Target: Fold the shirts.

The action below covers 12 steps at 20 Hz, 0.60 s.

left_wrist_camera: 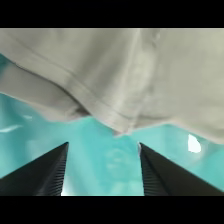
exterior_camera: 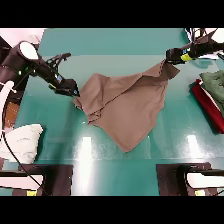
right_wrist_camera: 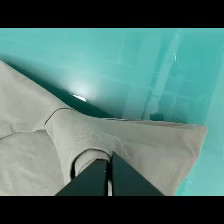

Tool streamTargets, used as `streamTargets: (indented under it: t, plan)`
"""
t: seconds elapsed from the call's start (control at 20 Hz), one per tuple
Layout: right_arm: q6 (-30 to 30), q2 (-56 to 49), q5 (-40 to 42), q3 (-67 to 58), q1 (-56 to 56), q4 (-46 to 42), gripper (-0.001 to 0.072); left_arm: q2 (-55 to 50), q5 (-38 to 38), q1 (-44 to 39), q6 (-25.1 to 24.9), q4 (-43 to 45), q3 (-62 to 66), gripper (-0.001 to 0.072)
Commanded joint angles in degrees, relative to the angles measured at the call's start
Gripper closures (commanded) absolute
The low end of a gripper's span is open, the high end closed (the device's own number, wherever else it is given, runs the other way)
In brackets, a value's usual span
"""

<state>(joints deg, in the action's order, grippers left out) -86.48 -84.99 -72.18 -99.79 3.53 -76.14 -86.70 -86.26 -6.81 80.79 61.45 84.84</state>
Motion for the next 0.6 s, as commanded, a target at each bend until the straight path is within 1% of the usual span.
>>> streamTargets:
  t: [0.0,0.1,0.25,0.55]
  plan:
    - [0.0,0.0,-1.4,-0.6,0.0,-0.1,0.0692,1.5,3.0,0.5,0.2,-8.4,-10.8,0.0189]
    - [0.0,0.0,-1.3,-0.6,0.0,0.0,0.0693,2.7,4.4,0.5,0.2,-8.8,-16.7,0.0189]
    - [0.0,0.0,-1.3,-0.6,0.0,0.0,0.0692,4.7,10.1,0.5,0.2,-9.4,-22.6,0.0189]
    - [-0.1,0.0,-1.4,-0.6,0.0,-0.1,0.0692,4.9,17.0,-0.7,-1.3,-13.9,-26.6,0.0188]
